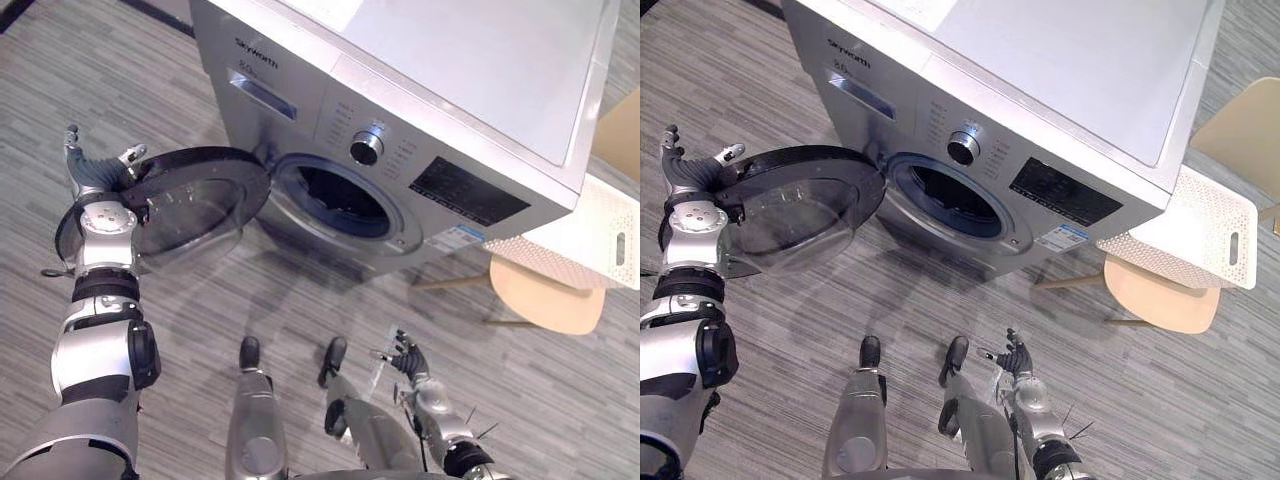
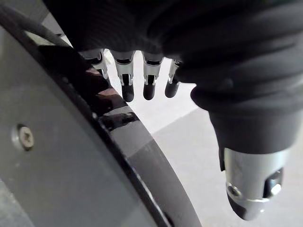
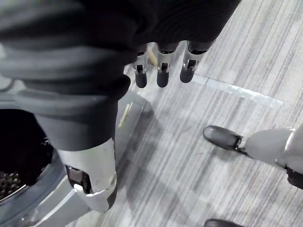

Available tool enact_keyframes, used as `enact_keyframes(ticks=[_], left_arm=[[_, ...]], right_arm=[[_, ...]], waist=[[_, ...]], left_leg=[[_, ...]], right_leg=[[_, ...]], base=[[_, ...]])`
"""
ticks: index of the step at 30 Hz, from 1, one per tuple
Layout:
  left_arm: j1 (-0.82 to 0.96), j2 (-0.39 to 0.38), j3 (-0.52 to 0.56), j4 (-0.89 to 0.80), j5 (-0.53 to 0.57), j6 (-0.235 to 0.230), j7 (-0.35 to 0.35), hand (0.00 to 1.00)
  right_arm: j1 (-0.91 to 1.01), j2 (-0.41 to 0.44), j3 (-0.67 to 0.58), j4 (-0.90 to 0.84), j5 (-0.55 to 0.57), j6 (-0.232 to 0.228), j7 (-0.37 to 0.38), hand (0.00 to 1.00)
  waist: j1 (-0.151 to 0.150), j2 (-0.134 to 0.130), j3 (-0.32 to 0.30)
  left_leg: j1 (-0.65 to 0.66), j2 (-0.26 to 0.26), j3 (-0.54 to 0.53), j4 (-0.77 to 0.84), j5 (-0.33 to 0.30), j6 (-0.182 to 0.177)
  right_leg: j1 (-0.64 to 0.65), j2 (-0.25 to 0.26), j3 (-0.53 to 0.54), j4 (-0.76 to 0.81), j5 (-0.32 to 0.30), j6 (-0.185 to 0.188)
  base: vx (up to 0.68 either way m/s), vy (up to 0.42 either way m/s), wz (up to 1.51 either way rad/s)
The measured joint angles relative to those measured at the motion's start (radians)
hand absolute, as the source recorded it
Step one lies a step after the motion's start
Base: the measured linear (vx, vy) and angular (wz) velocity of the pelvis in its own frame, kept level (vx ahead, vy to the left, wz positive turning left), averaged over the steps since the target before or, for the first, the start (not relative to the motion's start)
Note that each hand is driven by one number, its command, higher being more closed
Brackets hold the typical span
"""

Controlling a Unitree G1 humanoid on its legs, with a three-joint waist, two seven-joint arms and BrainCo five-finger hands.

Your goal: Pick up the laundry basket with both hands and put the clothes into the washing machine.

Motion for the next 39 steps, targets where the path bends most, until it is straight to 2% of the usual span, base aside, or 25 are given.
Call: enact_keyframes(ticks=[1,2,3,6,7,8,10,11,12,13,14,15,16,18,20,21,22,23,25,27,29,30,33,35,39], left_arm=[[0.003,-0.018,0.009,-0.003,-0.001,-0.003,0.000,0.00],[0.015,-0.063,0.015,-0.018,-0.003,-0.009,-0.004,0.00],[0.038,-0.120,0.016,-0.045,-0.014,-0.018,-0.014,0.00],[0.143,-0.213,0.029,-0.110,-0.056,-0.047,-0.013,0.00],[0.190,-0.270,0.024,-0.122,-0.070,-0.055,-0.012,0.00],[0.235,-0.364,-0.001,-0.132,-0.102,-0.067,-0.011,0.00],[0.310,-0.477,-0.092,-0.146,-0.157,-0.074,-0.005,0.00],[0.330,-0.498,-0.119,-0.147,-0.171,-0.075,-0.001,0.00],[0.378,-0.535,-0.210,-0.144,-0.226,-0.075,0.002,0.00],[0.391,-0.543,-0.246,-0.143,-0.252,-0.075,0.000,0.00],[0.408,-0.561,-0.338,-0.131,-0.289,-0.072,-0.004,0.00],[0.409,-0.588,-0.474,-0.097,-0.318,-0.061,-0.025,0.00],[0.408,-0.596,-0.519,-0.090,-0.328,-0.059,-0.035,0.00],[0.391,-0.614,-0.672,-0.074,-0.361,-0.045,-0.048,0.00],[0.364,-0.621,-0.757,-0.074,-0.390,-0.041,-0.064,0.00],[0.349,-0.629,-0.774,-0.074,-0.401,-0.040,-0.064,0.00],[0.316,-0.643,-0.761,-0.062,-0.404,-0.035,-0.061,0.00],[0.273,-0.650,-0.731,-0.057,-0.403,-0.025,-0.063,0.00],[0.177,-0.647,-0.630,-0.027,-0.413,-0.021,-0.023,0.00],[0.059,-0.610,-0.569,0.014,-0.394,-0.009,-0.017,0.00],[-0.059,-0.582,-0.523,0.035,-0.368,0.010,-0.011,0.00],[-0.122,-0.556,-0.480,0.091,-0.357,0.055,0.006,0.00],[-0.168,-0.478,-0.446,0.086,-0.345,0.057,0.003,0.00],[-0.177,-0.474,-0.447,0.084,-0.341,0.065,-0.010,0.00],[-0.177,-0.478,-0.447,0.044,-0.311,0.065,-0.034,0.00]], right_arm=[[-0.002,-0.002,-0.003,-0.003,0.002,0.000,0.000,0.00],[-0.002,-0.002,-0.010,-0.003,0.010,0.001,0.001,0.00],[-0.007,0.001,-0.010,-0.003,0.012,0.002,0.002,0.00],[-0.034,0.012,-0.013,0.002,0.018,0.003,0.003,0.00],[-0.041,0.011,-0.021,0.003,0.018,0.003,0.002,0.00],[-0.042,0.009,-0.043,0.007,0.019,0.003,0.003,0.00],[-0.057,0.000,-0.087,0.026,0.018,0.005,0.003,0.00],[-0.065,0.001,-0.094,0.037,0.017,0.006,0.003,0.00],[-0.094,0.012,-0.103,0.074,0.013,0.017,0.002,0.00],[-0.103,0.014,-0.104,0.085,0.009,0.021,0.002,0.00],[-0.117,0.017,-0.113,0.105,0.007,0.029,0.002,0.00],[-0.123,0.022,-0.125,0.119,0.005,0.040,-0.001,0.00],[-0.123,0.022,-0.124,0.125,0.005,0.041,-0.002,0.00],[-0.116,0.018,-0.120,0.163,0.007,0.049,-0.005,0.00],[-0.122,0.007,-0.094,0.182,0.013,0.064,-0.012,0.00],[-0.132,0.001,-0.092,0.190,0.023,0.063,-0.037,0.00],[-0.147,-0.023,-0.115,0.164,0.041,0.050,-0.062,0.00],[-0.150,-0.072,-0.082,0.120,0.045,0.059,-0.053,0.00],[-0.129,-0.149,-0.082,0.040,0.119,0.034,0.033,0.00],[-0.125,-0.187,-0.159,0.064,0.122,0.032,0.039,0.00],[-0.096,-0.185,-0.255,0.077,0.121,0.036,0.026,0.00],[-0.059,-0.181,-0.301,0.074,0.116,0.038,0.022,0.00],[0.016,-0.135,-0.322,0.015,0.109,0.039,0.022,0.00],[0.058,-0.097,-0.321,0.002,0.092,0.040,0.022,0.00],[0.049,-0.018,-0.263,-0.048,0.076,0.032,0.027,0.00]], waist=[[0.001,0.012,0.002],[0.005,0.028,-0.004],[0.010,0.038,-0.009],[0.030,0.054,-0.023],[0.039,0.071,-0.033],[0.041,0.105,-0.058],[0.041,0.150,-0.085],[0.040,0.155,-0.088],[0.020,0.154,-0.092],[0.009,0.152,-0.094],[-0.011,0.153,-0.097],[-0.036,0.154,-0.097],[-0.047,0.155,-0.098],[-0.092,0.143,-0.115],[-0.118,0.144,-0.116],[-0.122,0.144,-0.116],[-0.138,0.145,-0.116],[-0.155,0.146,-0.115],[-0.183,0.154,-0.110],[-0.207,0.164,-0.092],[-0.212,0.162,-0.051],[-0.210,0.162,-0.037],[-0.214,0.150,-0.011],[-0.198,0.149,-0.005],[-0.196,0.121,0.011]], left_leg=[[0.000,0.000,-0.009,-0.005,0.003,0.000],[0.001,-0.001,-0.021,-0.019,0.024,0.000],[0.005,0.001,-0.020,-0.023,0.041,-0.002],[0.036,-0.012,-0.026,-0.037,0.051,-0.012],[0.054,-0.020,-0.034,-0.070,0.073,-0.012],[0.059,-0.039,-0.054,-0.119,0.110,-0.006],[0.069,-0.063,-0.074,-0.176,0.162,-0.006],[0.077,-0.068,-0.071,-0.193,0.177,-0.007],[0.103,-0.087,-0.058,-0.254,0.244,-0.007],[0.111,-0.096,-0.053,-0.278,0.267,-0.006],[0.130,-0.109,-0.041,-0.316,0.285,-0.004],[0.153,-0.110,-0.016,-0.348,0.285,-0.002],[0.159,-0.109,-0.017,-0.355,0.283,0.001],[0.165,-0.114,-0.017,-0.378,0.276,0.029],[0.165,-0.116,0.002,-0.387,0.269,0.032],[0.168,-0.117,0.020,-0.395,0.270,0.033],[0.172,-0.120,0.050,-0.401,0.268,0.033],[0.174,-0.126,0.086,-0.401,0.264,0.040],[0.174,-0.135,0.164,-0.401,0.253,0.055],[0.153,-0.141,0.213,-0.402,0.253,0.058],[0.140,-0.138,0.253,-0.402,0.253,0.059],[0.125,-0.136,0.276,-0.402,0.253,0.058],[0.103,-0.128,0.319,-0.402,0.250,0.060],[0.096,-0.125,0.324,-0.402,0.250,0.060],[0.089,-0.128,0.322,-0.396,0.249,0.062]], right_leg=[[-0.003,-0.001,0.024,0.021,-0.010,0.004],[-0.017,-0.009,0.072,0.074,-0.055,0.008],[-0.033,-0.019,0.069,0.144,-0.120,0.006],[-0.037,-0.025,0.057,0.223,-0.171,0.005],[-0.033,-0.038,0.042,0.240,-0.188,0.003],[-0.032,-0.056,0.010,0.248,-0.202,0.006],[-0.032,-0.082,-0.027,0.265,-0.220,0.008],[-0.032,-0.088,-0.031,0.272,-0.225,0.008],[-0.029,-0.109,-0.042,0.282,-0.227,0.007],[-0.029,-0.116,-0.047,0.280,-0.227,0.007],[-0.026,-0.124,-0.054,0.273,-0.229,0.009],[-0.021,-0.121,-0.052,0.274,-0.235,0.021],[-0.018,-0.119,-0.052,0.273,-0.236,0.024],[-0.016,-0.112,-0.026,0.253,-0.228,0.041],[-0.014,-0.107,0.014,0.225,-0.203,0.045],[-0.017,-0.106,0.031,0.210,-0.190,0.054],[-0.024,-0.103,0.070,0.191,-0.171,0.067],[-0.041,-0.099,0.109,0.180,-0.153,0.072],[-0.068,-0.105,0.192,0.167,-0.117,0.082],[-0.094,-0.104,0.247,0.114,-0.069,0.090],[-0.110,-0.099,0.277,0.081,-0.034,0.084],[-0.129,-0.096,0.295,0.069,-0.024,0.091],[-0.161,-0.086,0.323,0.045,0.002,0.090],[-0.168,-0.085,0.322,0.043,0.006,0.089],[-0.165,-0.093,0.309,0.046,0.006,0.089]], base=[[0.06,0.169,0.51],[0.12,0.168,0.75],[0.13,0.114,0.73],[0.09,-0.021,0.36],[0.06,-0.044,0.72],[0.06,-0.040,0.96],[0.02,-0.013,0.80],[-0.03,0.005,0.45],[-0.05,0.000,0.32],[-0.09,0.013,0.37],[-0.10,0.041,0.17],[-0.10,0.052,0.11],[-0.08,0.068,0.03],[-0.07,0.086,0.01],[-0.03,0.058,-0.13],[-0.03,0.077,-0.46],[-0.03,0.083,-0.71],[-0.03,0.071,-0.91],[0.00,0.067,-1.15],[0.03,0.040,-0.87],[0.01,0.008,-0.47],[-0.01,0.004,-0.52],[0.00,-0.009,-0.45],[0.00,-0.015,-0.02],[-0.02,-0.004,0.12]])
